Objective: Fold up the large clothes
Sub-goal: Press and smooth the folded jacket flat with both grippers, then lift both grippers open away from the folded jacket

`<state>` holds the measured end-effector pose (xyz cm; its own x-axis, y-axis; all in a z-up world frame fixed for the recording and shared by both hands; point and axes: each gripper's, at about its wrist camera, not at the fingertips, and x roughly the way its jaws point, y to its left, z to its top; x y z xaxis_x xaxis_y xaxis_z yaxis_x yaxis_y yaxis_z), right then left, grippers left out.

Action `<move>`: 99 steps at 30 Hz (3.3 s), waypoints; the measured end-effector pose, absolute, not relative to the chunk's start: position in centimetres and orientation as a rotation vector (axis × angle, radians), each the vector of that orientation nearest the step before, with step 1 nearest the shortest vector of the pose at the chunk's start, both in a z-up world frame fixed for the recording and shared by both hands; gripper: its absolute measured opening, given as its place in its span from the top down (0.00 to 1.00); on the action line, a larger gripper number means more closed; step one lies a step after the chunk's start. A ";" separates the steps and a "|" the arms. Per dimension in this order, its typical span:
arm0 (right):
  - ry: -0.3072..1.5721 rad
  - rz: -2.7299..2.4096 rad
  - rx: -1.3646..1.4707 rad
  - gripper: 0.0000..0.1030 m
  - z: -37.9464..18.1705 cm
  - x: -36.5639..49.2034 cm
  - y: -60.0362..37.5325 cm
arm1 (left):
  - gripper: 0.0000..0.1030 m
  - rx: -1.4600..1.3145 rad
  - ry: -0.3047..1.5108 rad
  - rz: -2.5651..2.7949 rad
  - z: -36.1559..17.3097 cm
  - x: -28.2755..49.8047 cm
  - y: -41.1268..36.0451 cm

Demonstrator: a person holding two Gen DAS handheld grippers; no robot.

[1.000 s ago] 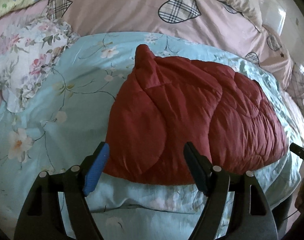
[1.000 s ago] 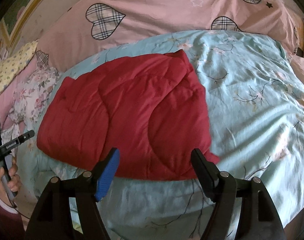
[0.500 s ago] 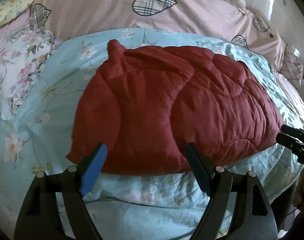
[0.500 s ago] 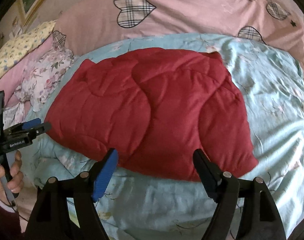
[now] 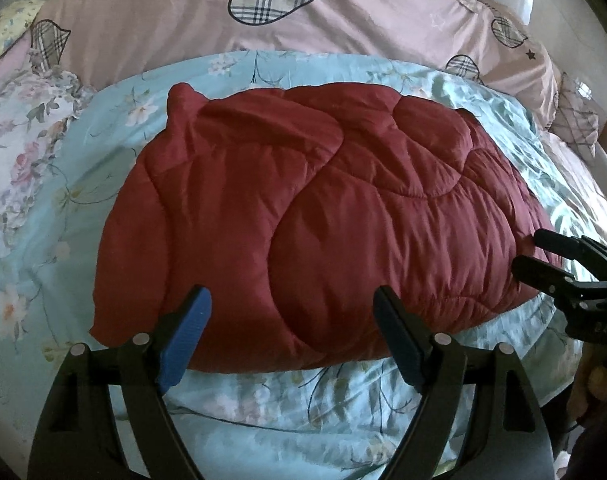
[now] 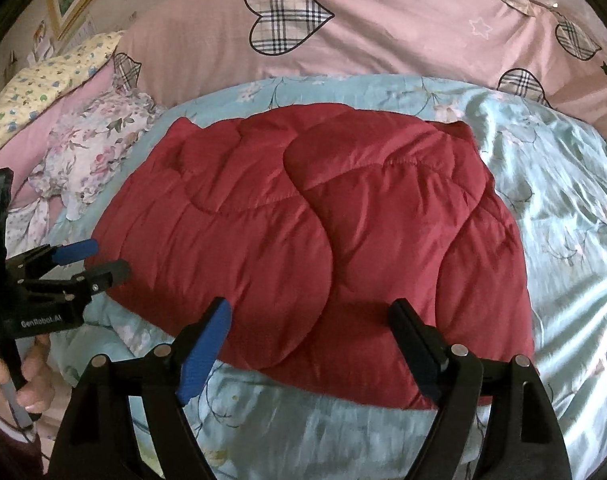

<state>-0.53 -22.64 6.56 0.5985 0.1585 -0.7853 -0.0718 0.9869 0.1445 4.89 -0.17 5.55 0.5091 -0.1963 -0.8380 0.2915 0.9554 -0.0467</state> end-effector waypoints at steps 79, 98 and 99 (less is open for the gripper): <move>0.945 -0.035 0.110 0.01 1.5 5.3 -27.1 | 0.00 0.079 1.026 -0.194 0.8 12.5 -0.6; 0.928 -0.043 0.117 0.00 0.8 5.9 -27.5 | 0.00 0.096 1.031 -0.177 0.5 12.8 -1.0; 0.928 -0.044 0.116 0.00 0.8 5.9 -27.5 | 0.00 0.101 1.028 -0.175 0.4 12.8 -1.0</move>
<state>5.93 -27.51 0.85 0.5991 0.0119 -0.8006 0.0884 0.9928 0.0809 12.80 -1.05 0.41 0.5045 -0.0968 -0.8579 0.1919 0.9814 0.0021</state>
